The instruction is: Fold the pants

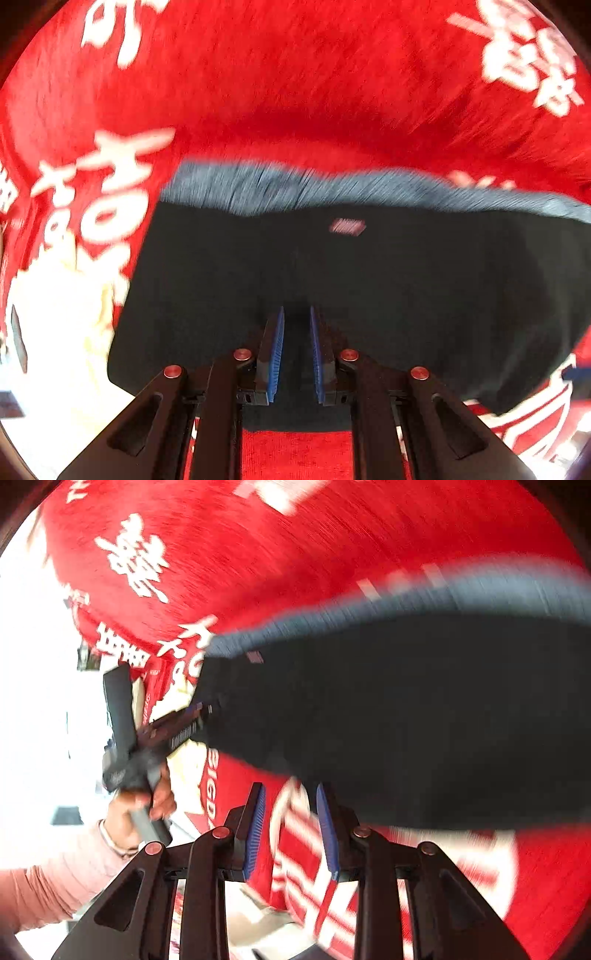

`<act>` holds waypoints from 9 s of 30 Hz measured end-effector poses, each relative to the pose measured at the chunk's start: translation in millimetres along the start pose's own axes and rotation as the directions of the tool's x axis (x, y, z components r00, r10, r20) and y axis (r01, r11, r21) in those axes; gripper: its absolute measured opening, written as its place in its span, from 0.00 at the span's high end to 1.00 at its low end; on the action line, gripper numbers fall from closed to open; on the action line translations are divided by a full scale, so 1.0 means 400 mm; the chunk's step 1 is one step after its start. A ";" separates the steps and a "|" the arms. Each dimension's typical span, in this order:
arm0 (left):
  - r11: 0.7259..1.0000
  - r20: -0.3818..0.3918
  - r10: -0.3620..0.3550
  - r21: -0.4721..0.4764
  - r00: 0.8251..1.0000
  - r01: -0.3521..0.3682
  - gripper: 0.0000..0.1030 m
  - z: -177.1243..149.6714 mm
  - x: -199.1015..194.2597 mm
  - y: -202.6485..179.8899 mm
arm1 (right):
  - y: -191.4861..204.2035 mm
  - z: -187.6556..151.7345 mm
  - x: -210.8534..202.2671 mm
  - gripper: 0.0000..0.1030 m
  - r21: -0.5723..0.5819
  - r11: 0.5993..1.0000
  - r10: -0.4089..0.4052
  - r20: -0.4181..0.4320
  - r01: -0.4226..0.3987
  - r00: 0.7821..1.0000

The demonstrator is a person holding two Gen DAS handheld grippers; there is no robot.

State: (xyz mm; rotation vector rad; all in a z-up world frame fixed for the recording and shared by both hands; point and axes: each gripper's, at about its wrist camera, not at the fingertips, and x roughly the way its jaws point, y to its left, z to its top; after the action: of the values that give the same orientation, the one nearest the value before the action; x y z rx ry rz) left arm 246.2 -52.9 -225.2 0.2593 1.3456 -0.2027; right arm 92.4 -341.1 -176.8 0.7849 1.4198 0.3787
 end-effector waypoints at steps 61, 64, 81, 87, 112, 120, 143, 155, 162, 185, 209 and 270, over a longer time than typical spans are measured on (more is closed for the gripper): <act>0.992 -0.014 0.063 0.113 0.998 -0.061 0.74 0.049 -0.099 -0.325 | -0.276 -0.053 -0.376 0.46 0.246 0.862 -0.502 0.288 0.444 0.815; 0.991 -0.013 0.005 0.135 1.000 -0.004 0.74 0.038 -0.134 -0.439 | -0.283 -0.082 -0.397 0.39 0.257 0.851 -0.520 0.284 0.459 0.806; 0.971 -0.029 -0.059 0.230 0.998 0.065 0.74 0.046 -0.134 -0.894 | -0.498 -0.074 -0.663 0.75 0.397 0.797 -0.591 0.357 0.454 0.724; 0.964 -0.011 -0.004 0.266 1.000 0.006 0.74 0.016 -0.111 -0.933 | -0.624 -0.142 -0.790 0.52 0.592 0.718 -0.653 0.387 0.367 0.652; 0.948 0.032 0.012 0.317 0.999 -0.022 0.74 -0.016 -0.230 -1.095 | -0.721 -0.175 -0.841 0.72 0.602 0.697 -0.677 0.375 0.389 0.634; 0.953 0.048 0.068 0.293 0.997 -0.079 0.74 -0.040 -0.222 -1.136 | -0.618 -0.040 -0.834 0.72 0.374 0.812 -0.583 0.472 0.449 0.661; 0.962 0.051 0.056 0.266 0.997 -0.068 0.74 -0.038 -0.215 -1.123 | -0.657 0.020 -0.766 0.55 0.358 0.714 -0.700 0.351 0.602 0.621; 0.972 0.065 0.081 0.216 0.995 -0.093 0.36 -0.025 -0.206 -1.071 | -0.633 0.016 -0.713 0.47 0.318 0.673 -0.739 0.314 0.668 0.596; 0.981 0.039 0.036 0.188 0.999 -0.043 0.24 -0.017 -0.201 -1.020 | -0.595 -0.001 -0.709 0.42 0.356 0.697 -0.717 0.311 0.622 0.624; 0.941 -0.041 -0.095 0.322 0.995 0.103 0.24 -0.063 -0.258 -1.098 | -0.623 -0.321 -0.662 0.29 0.580 0.800 -0.447 0.406 0.153 0.797; 0.973 0.073 -0.071 0.225 0.995 0.053 0.24 0.034 -0.258 -1.210 | -0.763 -0.177 -0.705 0.28 0.429 0.869 -0.213 0.774 -0.247 0.596; 0.931 -0.013 -0.353 0.094 0.936 0.353 0.80 -0.046 -0.403 -0.610 | 0.005 -0.167 -0.299 0.37 -0.138 0.581 -0.648 0.518 0.802 0.558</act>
State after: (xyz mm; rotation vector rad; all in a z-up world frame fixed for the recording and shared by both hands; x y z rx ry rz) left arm 123.4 -280.9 -87.9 0.0931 1.3731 -0.5707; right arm 10.5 -402.1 -85.4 -0.1076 1.0924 -0.2013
